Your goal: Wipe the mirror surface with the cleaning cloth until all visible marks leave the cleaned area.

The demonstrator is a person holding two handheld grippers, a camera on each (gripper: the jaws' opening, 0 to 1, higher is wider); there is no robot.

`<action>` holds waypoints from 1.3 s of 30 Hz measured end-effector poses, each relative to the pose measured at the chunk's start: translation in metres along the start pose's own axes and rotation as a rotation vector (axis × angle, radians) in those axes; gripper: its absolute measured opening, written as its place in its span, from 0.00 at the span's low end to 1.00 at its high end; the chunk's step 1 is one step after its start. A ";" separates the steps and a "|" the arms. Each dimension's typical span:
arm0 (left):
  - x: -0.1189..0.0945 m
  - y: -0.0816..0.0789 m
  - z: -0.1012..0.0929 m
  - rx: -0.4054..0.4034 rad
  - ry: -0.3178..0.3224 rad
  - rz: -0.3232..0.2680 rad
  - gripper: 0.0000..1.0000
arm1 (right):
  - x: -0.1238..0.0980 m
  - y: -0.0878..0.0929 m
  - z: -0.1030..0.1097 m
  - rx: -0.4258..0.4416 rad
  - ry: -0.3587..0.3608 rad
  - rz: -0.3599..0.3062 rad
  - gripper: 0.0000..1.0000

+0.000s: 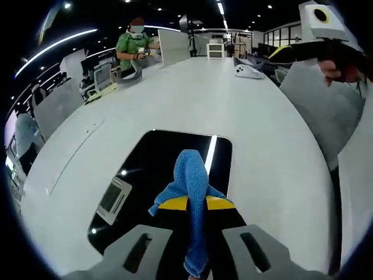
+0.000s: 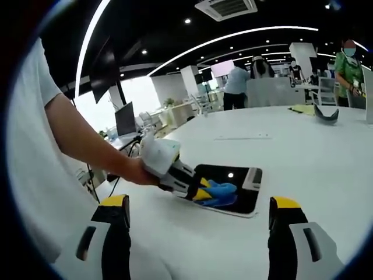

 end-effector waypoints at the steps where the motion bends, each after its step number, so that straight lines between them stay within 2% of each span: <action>1: 0.001 0.000 0.000 0.000 -0.001 0.000 0.07 | 0.000 0.000 0.000 -0.001 0.001 0.000 0.99; 14: 0.009 -0.009 -0.007 -0.016 -0.008 -0.006 0.07 | -0.001 0.000 0.000 0.002 -0.001 0.000 0.99; 26: 0.019 -0.019 -0.011 -0.024 0.026 -0.008 0.07 | 0.001 0.000 0.002 0.001 -0.009 0.003 0.99; 39: 0.033 -0.033 -0.021 0.005 0.057 -0.017 0.07 | -0.002 0.001 -0.001 0.015 0.004 0.012 1.00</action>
Point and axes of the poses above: the point that each gripper's makers call its tool centre point, and the gripper's own axes: x roughly forward along the fingers, z roughly to its left, y roughly out of its underside, the point moved 5 cm from there along -x, roughly backward along the fingers, and after that the axes turned 3 degrees about x, right-handed, at the moved point
